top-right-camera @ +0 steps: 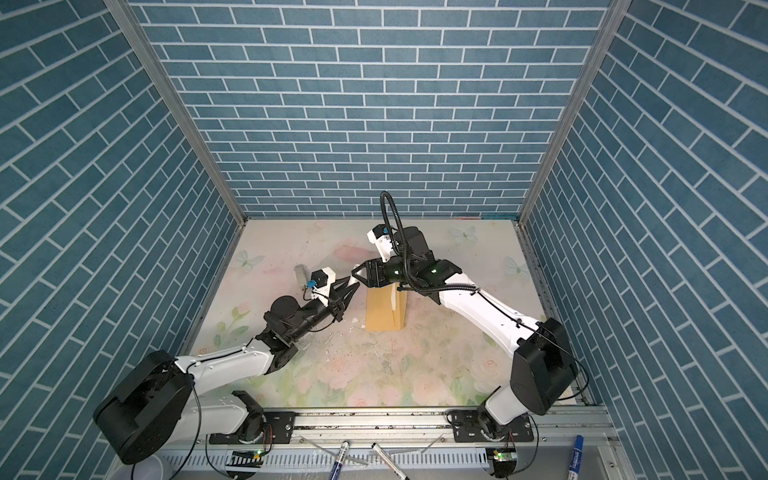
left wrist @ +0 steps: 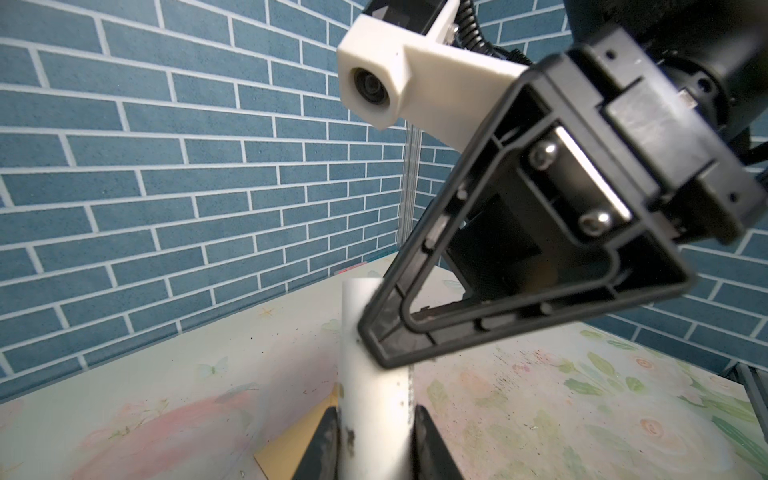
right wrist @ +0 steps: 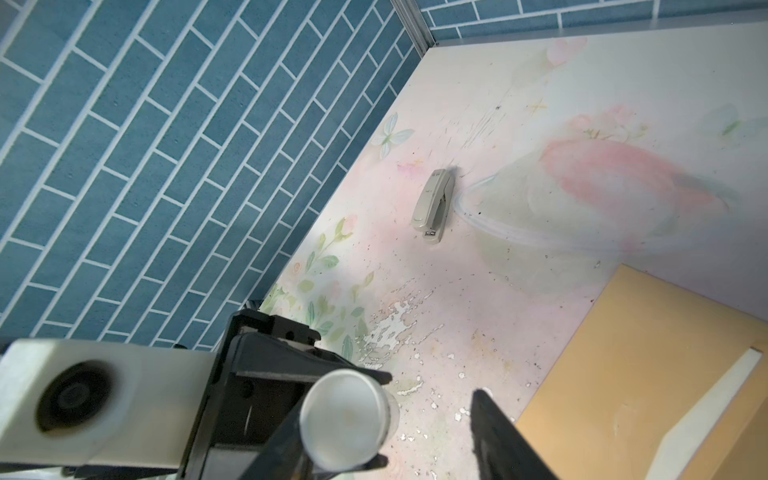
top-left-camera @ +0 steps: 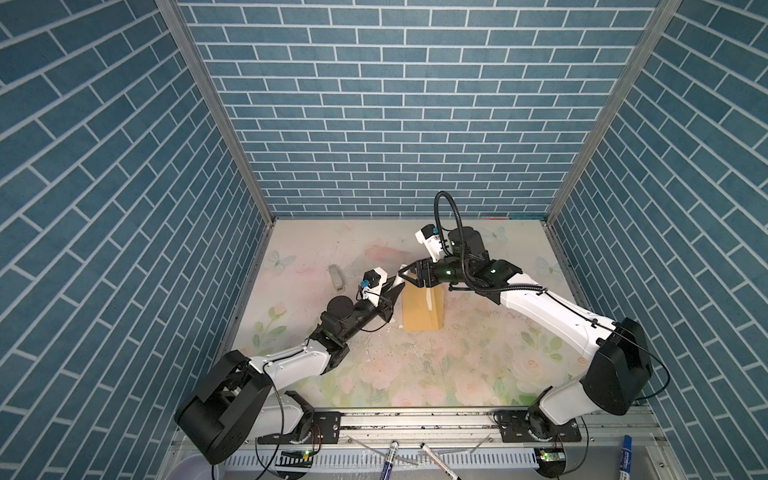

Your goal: Place the letter into the envelope and seal it

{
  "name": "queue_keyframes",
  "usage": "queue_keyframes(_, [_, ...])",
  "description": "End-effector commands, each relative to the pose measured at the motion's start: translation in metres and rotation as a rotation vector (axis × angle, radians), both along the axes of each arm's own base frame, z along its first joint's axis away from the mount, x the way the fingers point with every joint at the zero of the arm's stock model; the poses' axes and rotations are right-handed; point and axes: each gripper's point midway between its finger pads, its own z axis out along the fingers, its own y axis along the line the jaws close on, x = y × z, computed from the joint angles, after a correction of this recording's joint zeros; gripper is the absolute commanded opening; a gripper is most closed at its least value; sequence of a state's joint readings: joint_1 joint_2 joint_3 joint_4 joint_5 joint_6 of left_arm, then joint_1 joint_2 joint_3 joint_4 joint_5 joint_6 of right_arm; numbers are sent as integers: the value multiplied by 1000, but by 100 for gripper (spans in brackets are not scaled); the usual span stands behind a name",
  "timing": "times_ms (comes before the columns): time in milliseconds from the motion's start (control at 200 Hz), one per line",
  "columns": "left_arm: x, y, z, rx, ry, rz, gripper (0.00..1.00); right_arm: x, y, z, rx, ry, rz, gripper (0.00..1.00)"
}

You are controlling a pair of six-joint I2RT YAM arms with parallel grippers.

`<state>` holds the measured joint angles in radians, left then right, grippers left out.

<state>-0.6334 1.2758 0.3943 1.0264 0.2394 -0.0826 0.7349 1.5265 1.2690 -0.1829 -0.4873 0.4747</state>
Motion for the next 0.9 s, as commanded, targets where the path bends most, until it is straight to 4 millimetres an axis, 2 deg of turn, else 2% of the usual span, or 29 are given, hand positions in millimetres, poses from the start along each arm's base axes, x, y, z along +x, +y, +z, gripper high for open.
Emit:
queue_keyframes(0, [1, -3, 17, -30, -32, -4, 0, 1, 14, 32, 64, -55, 31, 50])
queue_keyframes(260, [0, -5, 14, -20, -18, -15, 0, -2, 20, 32, 68, -57, 51, 22])
queue_keyframes(350, [1, -7, 12, -13, -4, -21, 0, -3, 20, 31, 58, -69, 63, 15])
queue_keyframes(455, [1, -9, 8, -6, 34, -32, 23, -3, 15, 27, 8, -117, 70, 10])
queue_keyframes(555, [-2, -12, 6, 11, 79, -61, 50, -1, 1, 22, -90, -219, 74, 6])
queue_keyframes(625, [-9, -17, 8, 39, 111, -112, 63, -2, -10, 20, -170, -292, 95, 4])
queue_keyframes(735, [-28, -23, 12, 79, 149, -246, 76, -4, -24, 17, -284, -388, 155, 3])
queue_keyframes(895, [-48, -21, 19, 77, 171, -394, 77, -23, -33, 21, -316, -446, 324, 0])
